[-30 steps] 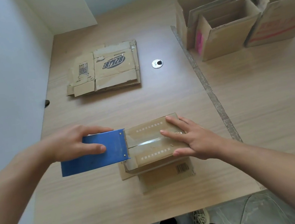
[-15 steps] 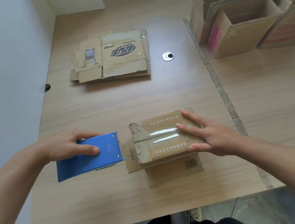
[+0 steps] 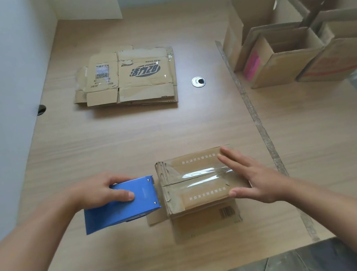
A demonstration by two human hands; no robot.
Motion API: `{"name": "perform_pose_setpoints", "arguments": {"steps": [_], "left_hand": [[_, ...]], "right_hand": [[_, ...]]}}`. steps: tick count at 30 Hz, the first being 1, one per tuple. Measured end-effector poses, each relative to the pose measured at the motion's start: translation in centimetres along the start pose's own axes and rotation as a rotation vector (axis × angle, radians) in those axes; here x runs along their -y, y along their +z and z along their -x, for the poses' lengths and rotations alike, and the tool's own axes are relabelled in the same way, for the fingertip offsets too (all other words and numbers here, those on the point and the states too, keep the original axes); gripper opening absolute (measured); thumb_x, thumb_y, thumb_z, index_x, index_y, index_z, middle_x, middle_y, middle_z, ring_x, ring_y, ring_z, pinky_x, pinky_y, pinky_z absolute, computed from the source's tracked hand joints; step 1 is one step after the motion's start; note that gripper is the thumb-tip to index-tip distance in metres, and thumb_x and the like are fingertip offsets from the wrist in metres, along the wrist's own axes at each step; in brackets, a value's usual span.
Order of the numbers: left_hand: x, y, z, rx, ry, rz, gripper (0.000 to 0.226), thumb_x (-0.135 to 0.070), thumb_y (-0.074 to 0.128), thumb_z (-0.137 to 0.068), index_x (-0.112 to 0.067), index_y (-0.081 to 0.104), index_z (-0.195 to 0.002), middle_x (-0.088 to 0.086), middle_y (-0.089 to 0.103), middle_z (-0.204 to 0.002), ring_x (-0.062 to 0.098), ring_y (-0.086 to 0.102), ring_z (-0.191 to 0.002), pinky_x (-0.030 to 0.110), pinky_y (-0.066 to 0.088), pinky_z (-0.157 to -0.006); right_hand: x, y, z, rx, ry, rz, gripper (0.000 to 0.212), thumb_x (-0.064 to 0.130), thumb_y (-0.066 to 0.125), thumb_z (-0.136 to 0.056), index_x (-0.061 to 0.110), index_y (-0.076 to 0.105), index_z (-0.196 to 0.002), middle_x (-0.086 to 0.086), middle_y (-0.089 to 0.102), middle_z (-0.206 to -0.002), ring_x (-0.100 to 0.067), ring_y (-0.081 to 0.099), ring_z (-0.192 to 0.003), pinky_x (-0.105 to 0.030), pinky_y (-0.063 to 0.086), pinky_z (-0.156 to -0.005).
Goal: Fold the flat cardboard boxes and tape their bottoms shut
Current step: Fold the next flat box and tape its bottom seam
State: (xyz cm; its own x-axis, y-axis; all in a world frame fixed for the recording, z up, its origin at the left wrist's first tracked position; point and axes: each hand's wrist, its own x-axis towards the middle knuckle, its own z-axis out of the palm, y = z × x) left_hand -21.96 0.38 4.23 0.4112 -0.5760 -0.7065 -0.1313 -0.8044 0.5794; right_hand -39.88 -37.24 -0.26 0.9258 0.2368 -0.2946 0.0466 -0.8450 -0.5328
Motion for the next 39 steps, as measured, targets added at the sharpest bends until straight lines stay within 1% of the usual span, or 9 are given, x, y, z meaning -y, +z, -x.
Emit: {"name": "perform_pose_setpoints", "arguments": {"steps": [4, 6, 9, 13, 20, 24, 28, 35, 39], "left_hand": [[-0.2, 0.5, -1.2, 0.002, 0.019, -0.021, 0.038, -0.057, 0.061, -0.073, -0.068, 0.058, -0.110, -0.027, 0.069, -0.105, -0.002, 0.066, -0.095, 0.033, 0.048, -0.097], [-0.2, 0.7, -1.4, -0.004, 0.026, -0.040, 0.040, -0.059, 0.060, -0.072, -0.070, 0.056, -0.111, -0.028, 0.068, -0.105, -0.003, 0.065, -0.095, 0.033, 0.047, -0.097], [-0.3, 1.3, -1.8, -0.020, 0.072, -0.022, 0.042, -0.058, 0.060, -0.073, -0.066, 0.057, -0.114, -0.027, 0.068, -0.109, 0.000, 0.065, -0.100, 0.037, 0.048, -0.098], [-0.3, 2.1, -2.2, -0.058, 0.120, 0.020, 0.041, -0.057, 0.060, -0.075, -0.061, 0.060, -0.116, -0.027, 0.067, -0.111, 0.000, 0.064, -0.102, 0.035, 0.048, -0.096], [0.1, 2.4, -2.6, -0.071, 0.140, 0.035, 0.042, -0.055, 0.062, -0.079, -0.053, 0.061, -0.120, -0.032, 0.066, -0.110, -0.006, 0.063, -0.099, 0.026, 0.047, -0.091], [0.2, 2.6, -2.8, -0.066, 0.165, 0.026, 0.035, -0.050, 0.064, -0.084, -0.057, 0.060, -0.118, -0.036, 0.065, -0.108, -0.011, 0.062, -0.096, 0.019, 0.044, -0.084], [0.4, 2.5, -3.2, -0.074, 0.159, 0.002, 0.028, -0.052, 0.062, -0.087, -0.069, 0.056, -0.109, -0.039, 0.063, -0.105, -0.014, 0.060, -0.094, 0.020, 0.044, -0.082], [0.6, 2.6, -3.6, -0.067, 0.196, 0.003, 0.033, -0.063, 0.055, -0.075, -0.080, 0.048, -0.102, -0.044, 0.061, -0.102, -0.017, 0.058, -0.092, 0.018, 0.043, -0.079], [0.8, 2.7, -3.6, -0.066, 0.217, 0.019, 0.034, -0.064, 0.054, -0.074, -0.078, 0.050, -0.105, -0.042, 0.062, -0.104, -0.016, 0.058, -0.093, 0.018, 0.043, -0.079]], "right_hand": [[1.0, 0.5, 0.9, -0.181, 0.145, -0.167, 0.105, 0.067, 0.065, -0.077, 0.050, -0.007, -0.151, 0.024, -0.022, -0.160, 0.002, -0.012, -0.148, -0.029, 0.009, -0.119], [1.4, 1.3, 1.5, -0.276, 0.247, -0.316, 0.108, 0.059, 0.073, -0.077, 0.038, 0.003, -0.156, 0.017, 0.001, -0.165, -0.002, 0.007, -0.150, -0.033, 0.019, -0.121], [2.2, 2.7, 1.9, -0.349, 0.363, -0.665, 0.098, 0.051, 0.077, -0.077, 0.038, 0.021, -0.156, 0.021, 0.032, -0.156, 0.005, 0.035, -0.139, -0.032, 0.036, -0.115], [3.2, 3.2, 0.4, -0.506, 0.554, -0.941, 0.077, 0.062, 0.063, -0.085, 0.039, 0.032, -0.152, 0.026, 0.035, -0.150, 0.004, 0.038, -0.135, -0.028, 0.032, -0.114], [4.6, 0.9, -1.5, -0.533, 0.733, -0.447, 0.034, 0.038, 0.050, -0.101, 0.025, 0.061, -0.130, 0.004, 0.069, -0.118, -0.023, 0.059, -0.118, -0.038, 0.047, -0.097], [7.4, 1.1, -2.8, -0.431, 0.818, -0.044, 0.086, 0.067, 0.043, -0.091, 0.027, 0.008, -0.158, -0.005, 0.029, -0.160, -0.026, 0.021, -0.148, -0.049, 0.022, -0.119], [10.2, 2.4, -4.5, -0.334, 0.867, 0.022, 0.118, 0.098, 0.038, -0.061, 0.048, -0.028, -0.145, -0.022, 0.008, -0.159, -0.036, 0.013, -0.146, -0.055, 0.012, -0.116], [8.5, 1.5, -4.4, -0.443, 0.808, -0.075, 0.102, 0.082, 0.057, -0.071, 0.064, -0.012, -0.144, -0.009, 0.031, -0.134, -0.028, 0.033, -0.128, -0.050, 0.031, -0.104], [6.3, 0.5, -3.3, -0.549, 0.703, -0.246, 0.083, 0.052, 0.069, -0.085, 0.050, 0.019, -0.151, 0.000, 0.043, -0.115, -0.020, 0.047, -0.109, -0.030, 0.036, -0.089]]}}
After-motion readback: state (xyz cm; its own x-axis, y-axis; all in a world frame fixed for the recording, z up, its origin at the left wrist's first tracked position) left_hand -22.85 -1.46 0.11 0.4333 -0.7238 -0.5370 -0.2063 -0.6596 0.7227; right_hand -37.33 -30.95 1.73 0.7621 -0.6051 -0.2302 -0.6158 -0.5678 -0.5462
